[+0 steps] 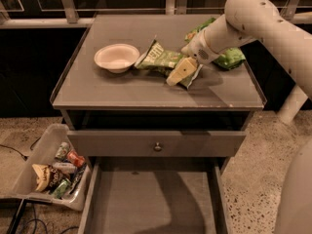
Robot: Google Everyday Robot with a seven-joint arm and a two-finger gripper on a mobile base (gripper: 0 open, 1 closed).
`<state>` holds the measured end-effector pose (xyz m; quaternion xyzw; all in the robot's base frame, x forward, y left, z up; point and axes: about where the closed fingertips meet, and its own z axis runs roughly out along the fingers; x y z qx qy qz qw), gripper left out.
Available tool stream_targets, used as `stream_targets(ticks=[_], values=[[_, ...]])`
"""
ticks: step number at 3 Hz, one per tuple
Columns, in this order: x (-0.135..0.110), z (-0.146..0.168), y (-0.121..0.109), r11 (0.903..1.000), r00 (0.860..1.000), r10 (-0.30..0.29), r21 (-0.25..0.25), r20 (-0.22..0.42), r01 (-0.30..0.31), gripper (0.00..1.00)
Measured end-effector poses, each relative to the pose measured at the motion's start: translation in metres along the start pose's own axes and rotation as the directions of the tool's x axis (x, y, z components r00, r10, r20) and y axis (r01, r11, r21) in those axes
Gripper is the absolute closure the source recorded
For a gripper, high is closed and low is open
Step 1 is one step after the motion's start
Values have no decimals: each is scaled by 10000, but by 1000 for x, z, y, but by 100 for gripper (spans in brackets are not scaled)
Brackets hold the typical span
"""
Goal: Place green jalapeno chip bag into middle drawer
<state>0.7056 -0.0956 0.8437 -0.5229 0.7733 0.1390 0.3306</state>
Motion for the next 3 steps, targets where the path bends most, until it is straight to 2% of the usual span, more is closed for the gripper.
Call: stream_targets(ticks=[3], values=[[0, 0, 0, 10000, 10000, 0, -1, 0, 0, 88]])
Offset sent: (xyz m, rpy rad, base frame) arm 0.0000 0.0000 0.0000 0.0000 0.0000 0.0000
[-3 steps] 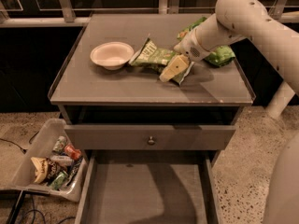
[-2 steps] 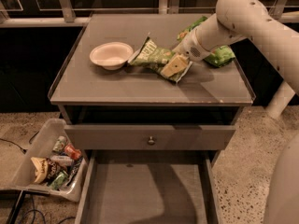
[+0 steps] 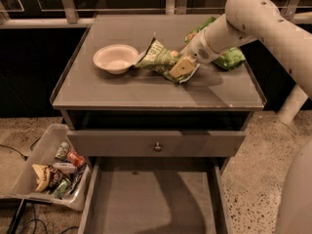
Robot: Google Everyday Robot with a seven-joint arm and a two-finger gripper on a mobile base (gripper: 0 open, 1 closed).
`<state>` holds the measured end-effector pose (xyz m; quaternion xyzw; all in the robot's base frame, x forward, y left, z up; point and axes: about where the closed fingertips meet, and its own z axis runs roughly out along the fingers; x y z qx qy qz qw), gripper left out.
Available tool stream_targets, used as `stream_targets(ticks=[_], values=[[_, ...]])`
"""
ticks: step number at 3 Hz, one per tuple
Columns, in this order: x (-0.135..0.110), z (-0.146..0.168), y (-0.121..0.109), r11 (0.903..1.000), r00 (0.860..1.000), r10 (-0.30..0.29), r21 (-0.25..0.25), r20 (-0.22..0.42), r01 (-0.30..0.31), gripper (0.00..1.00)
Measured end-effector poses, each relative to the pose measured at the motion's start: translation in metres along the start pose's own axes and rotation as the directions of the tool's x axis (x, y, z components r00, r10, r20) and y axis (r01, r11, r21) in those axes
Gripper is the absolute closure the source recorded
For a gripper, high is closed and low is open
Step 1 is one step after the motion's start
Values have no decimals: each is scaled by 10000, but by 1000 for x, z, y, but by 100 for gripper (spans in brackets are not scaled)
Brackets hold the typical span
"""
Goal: Place green jalapeno chip bag into middle drawer
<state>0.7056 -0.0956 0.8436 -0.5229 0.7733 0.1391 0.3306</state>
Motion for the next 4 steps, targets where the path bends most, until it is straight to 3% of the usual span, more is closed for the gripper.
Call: stream_targets(ticks=[1, 3, 4], values=[[0, 0, 0, 10000, 10000, -8, -13, 2, 8, 100], [-3, -20, 18, 9993, 9993, -341, -117, 169, 343, 100], [-1, -47, 39, 9979, 9974, -648, -75, 324, 651, 100]])
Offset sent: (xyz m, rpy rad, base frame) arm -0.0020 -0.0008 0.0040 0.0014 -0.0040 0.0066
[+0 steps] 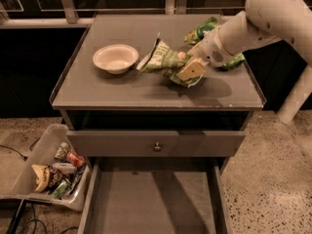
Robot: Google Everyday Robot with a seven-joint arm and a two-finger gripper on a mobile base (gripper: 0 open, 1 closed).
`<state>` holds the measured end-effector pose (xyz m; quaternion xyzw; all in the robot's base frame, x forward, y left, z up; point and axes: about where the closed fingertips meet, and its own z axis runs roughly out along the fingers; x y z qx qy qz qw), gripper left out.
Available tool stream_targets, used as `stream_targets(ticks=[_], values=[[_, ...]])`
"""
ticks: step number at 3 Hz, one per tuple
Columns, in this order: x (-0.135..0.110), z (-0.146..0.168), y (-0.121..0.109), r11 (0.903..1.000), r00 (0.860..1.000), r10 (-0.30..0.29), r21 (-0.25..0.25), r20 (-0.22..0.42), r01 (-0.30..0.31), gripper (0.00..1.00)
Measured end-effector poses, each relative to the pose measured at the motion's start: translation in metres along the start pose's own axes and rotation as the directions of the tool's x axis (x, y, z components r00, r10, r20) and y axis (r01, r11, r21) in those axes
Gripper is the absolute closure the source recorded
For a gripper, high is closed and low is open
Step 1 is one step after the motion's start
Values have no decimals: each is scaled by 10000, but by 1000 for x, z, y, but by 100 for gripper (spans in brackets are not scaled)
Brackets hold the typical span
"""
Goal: Place green jalapeno chip bag into middle drawer
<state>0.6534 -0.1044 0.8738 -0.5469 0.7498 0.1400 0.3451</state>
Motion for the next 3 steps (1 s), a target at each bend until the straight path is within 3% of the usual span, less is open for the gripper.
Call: stream_targets(ticks=[2, 3], values=[[3, -61, 49, 9968, 9974, -695, 411, 201, 686, 100], [16, -81, 70, 9945, 9965, -834, 637, 46, 830, 100]])
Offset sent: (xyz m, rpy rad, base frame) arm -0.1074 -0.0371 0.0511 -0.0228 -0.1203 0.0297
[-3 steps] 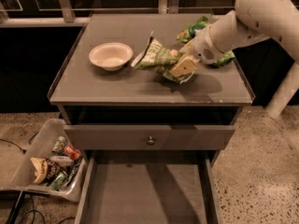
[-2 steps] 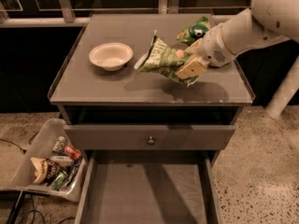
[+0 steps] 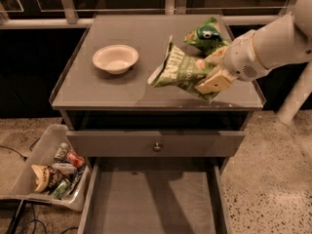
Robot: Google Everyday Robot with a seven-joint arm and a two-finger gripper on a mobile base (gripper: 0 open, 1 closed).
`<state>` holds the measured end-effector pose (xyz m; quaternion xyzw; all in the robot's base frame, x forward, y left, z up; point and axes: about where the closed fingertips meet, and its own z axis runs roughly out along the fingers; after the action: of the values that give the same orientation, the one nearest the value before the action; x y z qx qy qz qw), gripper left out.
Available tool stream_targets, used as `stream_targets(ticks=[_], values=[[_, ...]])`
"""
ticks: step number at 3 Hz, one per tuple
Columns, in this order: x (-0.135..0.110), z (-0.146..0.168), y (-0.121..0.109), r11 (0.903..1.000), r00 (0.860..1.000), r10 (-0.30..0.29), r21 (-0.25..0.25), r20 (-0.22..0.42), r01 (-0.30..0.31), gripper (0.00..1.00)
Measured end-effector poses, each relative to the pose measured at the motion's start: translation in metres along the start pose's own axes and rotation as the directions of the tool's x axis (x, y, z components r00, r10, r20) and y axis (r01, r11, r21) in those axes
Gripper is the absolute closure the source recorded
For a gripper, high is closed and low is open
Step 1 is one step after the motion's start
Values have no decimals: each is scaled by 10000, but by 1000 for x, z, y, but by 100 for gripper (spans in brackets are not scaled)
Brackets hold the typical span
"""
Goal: Place green jalapeno chip bag into middle drawer
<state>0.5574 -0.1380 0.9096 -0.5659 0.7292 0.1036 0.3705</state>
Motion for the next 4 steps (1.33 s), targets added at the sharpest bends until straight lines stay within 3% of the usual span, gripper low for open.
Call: stream_targets(ticks=[1, 2, 3, 4], values=[[60, -18, 54, 9984, 9977, 403, 414, -550, -380, 100], [60, -18, 54, 9984, 9977, 403, 413, -550, -380, 100], [66, -14, 71, 9989, 9982, 379, 289, -459, -366, 100], [86, 3, 107, 9971, 9968, 757, 128, -274, -754, 100]])
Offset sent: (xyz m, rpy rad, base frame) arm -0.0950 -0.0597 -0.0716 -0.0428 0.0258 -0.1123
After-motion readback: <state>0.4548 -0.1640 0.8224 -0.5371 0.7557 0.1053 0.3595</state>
